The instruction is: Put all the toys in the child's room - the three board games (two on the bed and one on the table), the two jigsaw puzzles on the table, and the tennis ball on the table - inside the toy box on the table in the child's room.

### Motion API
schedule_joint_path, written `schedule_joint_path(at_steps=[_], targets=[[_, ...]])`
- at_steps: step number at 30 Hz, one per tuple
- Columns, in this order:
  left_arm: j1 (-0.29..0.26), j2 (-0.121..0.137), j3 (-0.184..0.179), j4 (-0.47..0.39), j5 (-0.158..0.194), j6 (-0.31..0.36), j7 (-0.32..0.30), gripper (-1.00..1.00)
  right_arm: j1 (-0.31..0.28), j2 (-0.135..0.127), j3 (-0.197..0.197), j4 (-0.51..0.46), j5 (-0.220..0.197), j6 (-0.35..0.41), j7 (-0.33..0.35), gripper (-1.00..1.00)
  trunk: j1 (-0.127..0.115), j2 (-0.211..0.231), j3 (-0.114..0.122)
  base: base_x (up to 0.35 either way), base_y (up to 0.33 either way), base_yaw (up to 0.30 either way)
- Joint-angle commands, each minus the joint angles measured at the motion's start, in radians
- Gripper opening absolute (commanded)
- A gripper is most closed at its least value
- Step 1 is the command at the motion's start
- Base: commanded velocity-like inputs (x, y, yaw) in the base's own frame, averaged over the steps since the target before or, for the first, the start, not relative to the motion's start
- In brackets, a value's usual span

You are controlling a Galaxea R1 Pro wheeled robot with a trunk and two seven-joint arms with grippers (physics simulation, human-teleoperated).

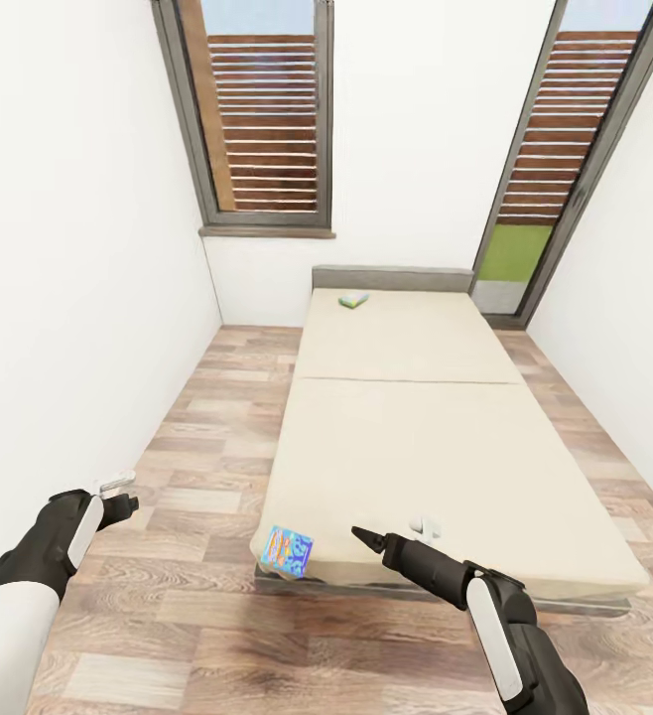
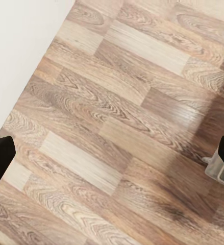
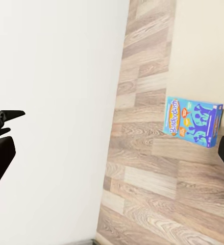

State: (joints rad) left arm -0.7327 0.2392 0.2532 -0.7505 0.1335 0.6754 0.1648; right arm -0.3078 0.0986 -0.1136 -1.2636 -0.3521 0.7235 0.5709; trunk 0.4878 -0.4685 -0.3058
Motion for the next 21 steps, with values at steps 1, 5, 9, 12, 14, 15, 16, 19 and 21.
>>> schedule_joint_path(at_steps=[1, 5, 9, 12, 14, 15, 16, 19, 21], targets=[[-0.001, 0.0, 0.0, -0.001, 0.011, 0.004, 0.007, 1.0, -0.001, 0.001, -0.003, 0.0, -0.002, 0.007, 0.003, 1.0, 0.001, -0.002, 0.0, 0.0, 0.0, 0.0], [-0.001, 0.0, 0.0, -0.001, 0.011, 0.004, 0.007, 1.0, -0.001, 0.001, -0.003, 0.0, -0.003, 0.007, 0.003, 1.0, 0.001, -0.002, 0.007, 0.0, 0.0, 0.0], [-0.001, 0.0, 0.0, -0.001, 0.011, 0.004, 0.007, 1.0, -0.001, 0.001, -0.004, 0.0, -0.005, 0.007, 0.003, 1.0, 0.001, -0.002, 0.013, 0.0, 0.0, 0.0], [-0.001, 0.0, 0.0, -0.001, 0.011, 0.004, 0.007, 1.0, -0.001, 0.001, -0.004, 0.0, -0.003, 0.007, 0.003, 1.0, 0.001, -0.002, 0.018, 0.0, 0.0, 0.0], [-0.001, 0.0, 0.0, -0.001, 0.011, 0.004, 0.007, 1.0, -0.001, 0.001, -0.004, 0.0, -0.003, 0.007, 0.003, 1.0, 0.001, -0.002, 0.022, 0.0, 0.0, 0.0], [-0.001, 0.0, 0.0, -0.001, 0.011, 0.004, 0.007, 1.0, -0.001, 0.001, -0.004, 0.0, -0.003, 0.007, 0.003, 1.0, 0.001, -0.002, 0.023, 0.0, 0.0, 0.0], [-0.001, 0.0, 0.0, -0.001, 0.011, 0.004, 0.007, 1.0, -0.001, 0.001, -0.003, 0.0, -0.004, 0.007, 0.003, 1.0, 0.001, -0.002, 0.025, 0.0, 0.0, 0.0], [-0.001, 0.0, 0.0, -0.001, 0.011, 0.004, 0.007, 1.0, -0.001, 0.001, -0.003, 0.0, -0.005, 0.007, 0.003, 1.0, 0.001, -0.002, 0.03, 0.0, 0.0, 0.0], [-0.001, 0.0, 0.0, -0.001, 0.011, 0.004, 0.007, 1.0, -0.001, 0.001, -0.004, 0.001, -0.005, 0.006, 0.003, 1.0, 0.001, -0.002, 0.033, 0.0, 0.0, 0.0]])
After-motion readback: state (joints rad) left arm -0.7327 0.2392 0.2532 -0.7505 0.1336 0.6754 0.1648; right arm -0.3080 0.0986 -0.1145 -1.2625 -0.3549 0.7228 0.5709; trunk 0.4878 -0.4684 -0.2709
